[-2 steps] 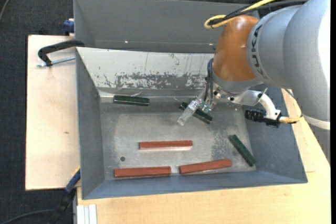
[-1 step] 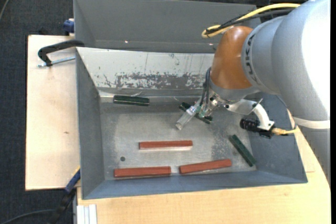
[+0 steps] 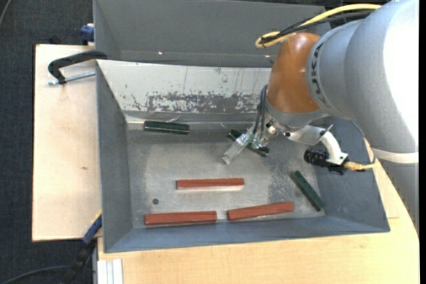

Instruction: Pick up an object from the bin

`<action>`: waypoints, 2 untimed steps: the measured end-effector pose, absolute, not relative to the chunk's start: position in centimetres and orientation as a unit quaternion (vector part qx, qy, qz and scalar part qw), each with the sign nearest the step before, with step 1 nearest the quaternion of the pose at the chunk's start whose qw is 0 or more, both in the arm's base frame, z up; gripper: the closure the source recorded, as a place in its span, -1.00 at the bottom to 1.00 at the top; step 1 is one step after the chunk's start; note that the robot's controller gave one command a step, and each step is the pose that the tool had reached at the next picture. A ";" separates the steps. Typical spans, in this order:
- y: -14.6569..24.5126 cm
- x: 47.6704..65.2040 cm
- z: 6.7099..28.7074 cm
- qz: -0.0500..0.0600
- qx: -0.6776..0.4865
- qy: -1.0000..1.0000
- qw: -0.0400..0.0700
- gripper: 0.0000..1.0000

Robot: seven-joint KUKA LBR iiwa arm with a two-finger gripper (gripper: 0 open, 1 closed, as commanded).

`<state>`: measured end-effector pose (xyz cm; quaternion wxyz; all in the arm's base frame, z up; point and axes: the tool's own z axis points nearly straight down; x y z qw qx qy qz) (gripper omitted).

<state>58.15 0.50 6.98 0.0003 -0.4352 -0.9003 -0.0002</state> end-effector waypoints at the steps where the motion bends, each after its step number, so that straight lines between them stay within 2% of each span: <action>1: 0.5 58.2 7.0 0.000 -0.435 -0.900 0.000 1.00; 2: 0.6 58.4 16.4 -0.003 -0.434 -0.901 -0.005 1.00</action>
Offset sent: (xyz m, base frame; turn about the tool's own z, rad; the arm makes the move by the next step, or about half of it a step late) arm 0.0000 0.0000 0.0000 0.0000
